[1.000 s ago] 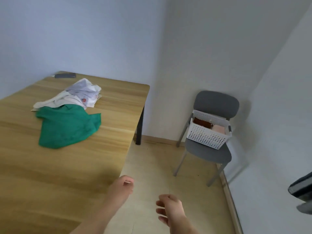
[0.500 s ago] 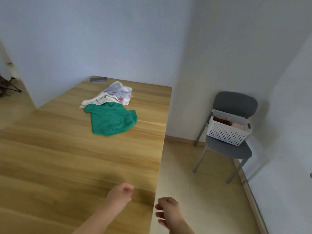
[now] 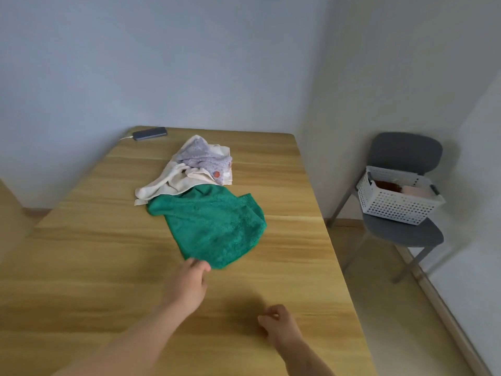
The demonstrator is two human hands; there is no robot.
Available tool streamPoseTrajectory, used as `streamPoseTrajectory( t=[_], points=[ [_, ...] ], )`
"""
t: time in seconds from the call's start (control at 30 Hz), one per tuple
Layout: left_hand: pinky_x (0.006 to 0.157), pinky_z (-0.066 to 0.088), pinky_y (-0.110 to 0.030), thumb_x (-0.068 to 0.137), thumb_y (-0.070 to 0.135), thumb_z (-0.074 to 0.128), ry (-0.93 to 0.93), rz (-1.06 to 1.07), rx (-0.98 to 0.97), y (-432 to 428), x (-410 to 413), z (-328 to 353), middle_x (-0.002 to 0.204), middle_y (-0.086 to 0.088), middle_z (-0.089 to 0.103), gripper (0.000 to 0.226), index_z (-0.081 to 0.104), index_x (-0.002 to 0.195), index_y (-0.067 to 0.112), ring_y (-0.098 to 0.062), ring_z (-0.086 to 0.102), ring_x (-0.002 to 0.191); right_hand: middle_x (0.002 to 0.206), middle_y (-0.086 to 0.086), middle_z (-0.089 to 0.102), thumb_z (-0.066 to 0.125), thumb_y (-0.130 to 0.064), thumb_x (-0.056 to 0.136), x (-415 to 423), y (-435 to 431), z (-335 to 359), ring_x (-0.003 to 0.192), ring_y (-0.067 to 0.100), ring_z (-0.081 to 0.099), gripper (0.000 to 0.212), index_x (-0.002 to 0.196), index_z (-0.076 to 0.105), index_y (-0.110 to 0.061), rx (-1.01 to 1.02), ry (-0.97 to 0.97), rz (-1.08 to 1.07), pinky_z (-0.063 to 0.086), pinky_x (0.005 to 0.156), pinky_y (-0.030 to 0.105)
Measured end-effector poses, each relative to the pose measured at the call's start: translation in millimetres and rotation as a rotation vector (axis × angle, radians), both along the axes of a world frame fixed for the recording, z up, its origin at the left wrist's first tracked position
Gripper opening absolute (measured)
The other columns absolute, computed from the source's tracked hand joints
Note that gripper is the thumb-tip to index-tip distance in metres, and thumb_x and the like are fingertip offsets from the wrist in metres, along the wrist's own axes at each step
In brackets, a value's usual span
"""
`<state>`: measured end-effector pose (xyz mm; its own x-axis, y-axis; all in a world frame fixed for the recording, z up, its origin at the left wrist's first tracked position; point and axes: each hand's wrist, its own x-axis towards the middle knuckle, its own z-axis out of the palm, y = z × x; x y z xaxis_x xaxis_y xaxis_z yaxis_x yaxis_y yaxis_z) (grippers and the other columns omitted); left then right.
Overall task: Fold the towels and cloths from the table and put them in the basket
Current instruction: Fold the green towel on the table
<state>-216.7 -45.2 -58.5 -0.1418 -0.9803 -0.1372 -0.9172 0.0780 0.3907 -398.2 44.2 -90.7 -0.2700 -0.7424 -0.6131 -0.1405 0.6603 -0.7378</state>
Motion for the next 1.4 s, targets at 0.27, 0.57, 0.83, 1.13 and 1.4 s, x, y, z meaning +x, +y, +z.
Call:
streamPoseTrajectory(
  t=[0.27,0.57,0.83,1.13,1.4],
  points=[
    [0.099,0.042,-0.029,0.095,0.018,0.047,-0.287,-0.268,-0.028,-69,1,-28,0.141,0.006,0.045,0.041,0.043,0.135,0.024,-0.014,0.043,0.129,0.093,-0.003,0.053,0.065,-0.024,0.082,4,-27,-10,0.091,0.012,0.050,0.018,0.076,0.049,-0.030,0.115,0.113,0.015,0.036,0.079,0.018],
    [0.089,0.041,-0.029,0.098,0.030,0.041,-0.014,-0.271,0.204,-21,-15,-27,0.118,0.004,0.061,0.030,0.049,0.127,0.025,-0.014,0.056,0.086,0.076,-0.009,0.054,0.067,-0.021,0.082,3,-8,-12,0.066,0.002,0.048,0.016,0.077,0.053,-0.028,0.028,0.063,-0.024,0.036,0.055,0.006],
    [0.071,0.037,-0.018,0.098,0.024,0.045,0.455,-0.087,0.548,61,-30,1,0.098,0.008,0.056,0.016,0.058,0.108,0.023,-0.003,0.051,0.080,0.097,0.015,0.063,0.055,-0.030,0.092,5,45,21,0.080,0.027,0.059,0.030,0.111,0.058,-0.006,0.017,-0.290,-0.267,0.048,0.067,0.031],
    [0.109,0.021,-0.034,0.082,0.044,0.061,0.915,-0.004,0.568,100,-54,117,0.124,0.012,0.050,0.032,0.058,0.109,0.027,-0.014,0.039,0.127,0.073,0.002,0.059,0.061,-0.004,0.083,-21,69,89,0.046,0.011,0.047,0.043,0.116,0.047,-0.029,-0.236,-0.002,0.103,0.037,0.042,0.019],
    [0.083,0.043,-0.020,0.079,0.029,0.071,0.138,-0.189,0.021,79,-32,195,0.127,0.002,0.054,0.063,0.044,0.135,0.020,-0.009,0.051,0.097,0.065,0.010,0.063,0.047,-0.015,0.097,-23,53,168,0.038,0.012,0.050,0.012,0.086,0.051,-0.014,-0.423,0.005,-0.042,0.040,0.039,0.019]
  ],
)
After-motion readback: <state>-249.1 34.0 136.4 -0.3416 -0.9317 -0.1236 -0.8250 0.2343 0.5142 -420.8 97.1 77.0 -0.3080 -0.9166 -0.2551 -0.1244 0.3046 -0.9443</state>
